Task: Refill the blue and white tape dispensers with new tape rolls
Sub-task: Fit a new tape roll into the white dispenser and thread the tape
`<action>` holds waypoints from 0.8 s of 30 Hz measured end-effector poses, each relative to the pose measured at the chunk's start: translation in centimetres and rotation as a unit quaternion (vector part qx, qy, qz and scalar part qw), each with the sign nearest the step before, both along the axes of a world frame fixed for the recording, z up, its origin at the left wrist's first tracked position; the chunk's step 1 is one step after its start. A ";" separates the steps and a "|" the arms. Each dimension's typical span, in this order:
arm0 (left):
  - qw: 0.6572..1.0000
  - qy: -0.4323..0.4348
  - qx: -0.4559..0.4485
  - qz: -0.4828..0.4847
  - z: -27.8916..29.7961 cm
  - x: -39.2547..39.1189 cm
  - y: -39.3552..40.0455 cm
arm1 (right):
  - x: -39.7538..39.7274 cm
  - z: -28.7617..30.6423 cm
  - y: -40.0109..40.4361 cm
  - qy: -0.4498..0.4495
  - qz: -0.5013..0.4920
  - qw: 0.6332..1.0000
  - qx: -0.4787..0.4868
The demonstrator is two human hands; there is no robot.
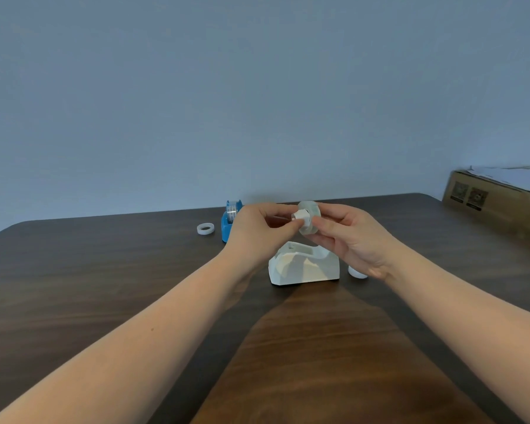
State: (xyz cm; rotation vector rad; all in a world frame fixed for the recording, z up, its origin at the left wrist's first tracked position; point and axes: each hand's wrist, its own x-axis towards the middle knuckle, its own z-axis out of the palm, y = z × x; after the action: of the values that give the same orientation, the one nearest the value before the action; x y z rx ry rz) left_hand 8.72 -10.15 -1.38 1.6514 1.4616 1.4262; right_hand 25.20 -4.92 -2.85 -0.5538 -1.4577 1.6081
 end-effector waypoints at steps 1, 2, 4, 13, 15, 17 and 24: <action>1.000 0.008 0.008 0.007 -0.1 0.0 -0.1 | -0.2 -0.1 -0.1 0.002 0.000 1.000 0.001; 1.000 0.017 0.018 0.016 -0.2 0.1 -0.1 | -0.3 -0.1 -0.2 0.004 -0.002 1.000 0.003; 0.998 0.041 0.038 0.039 -0.4 0.3 -0.1 | -0.7 -0.3 -0.5 0.004 -0.015 1.000 0.010; 0.997 0.023 0.038 0.070 -1.0 0.6 -0.2 | -0.9 -0.8 -0.6 0.003 -0.010 1.000 0.009; 0.997 -0.006 0.040 0.059 -0.9 0.5 -0.2 | -0.6 -0.7 -0.5 -0.007 0.010 1.000 0.000; 0.999 -0.023 0.030 0.039 -1.0 0.3 0.1 | -0.3 -0.5 -0.4 -0.026 0.021 0.999 0.007; 0.997 -0.037 -0.031 -0.053 -1.0 -0.6 0.7 | 0.6 0.4 -0.1 -0.056 -0.035 0.998 0.012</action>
State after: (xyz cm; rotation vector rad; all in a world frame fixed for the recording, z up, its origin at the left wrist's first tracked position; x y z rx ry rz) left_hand 8.08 -9.48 -2.34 1.5958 1.3444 1.3557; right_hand 25.83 -4.98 -2.49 -0.6821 -1.5219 1.5241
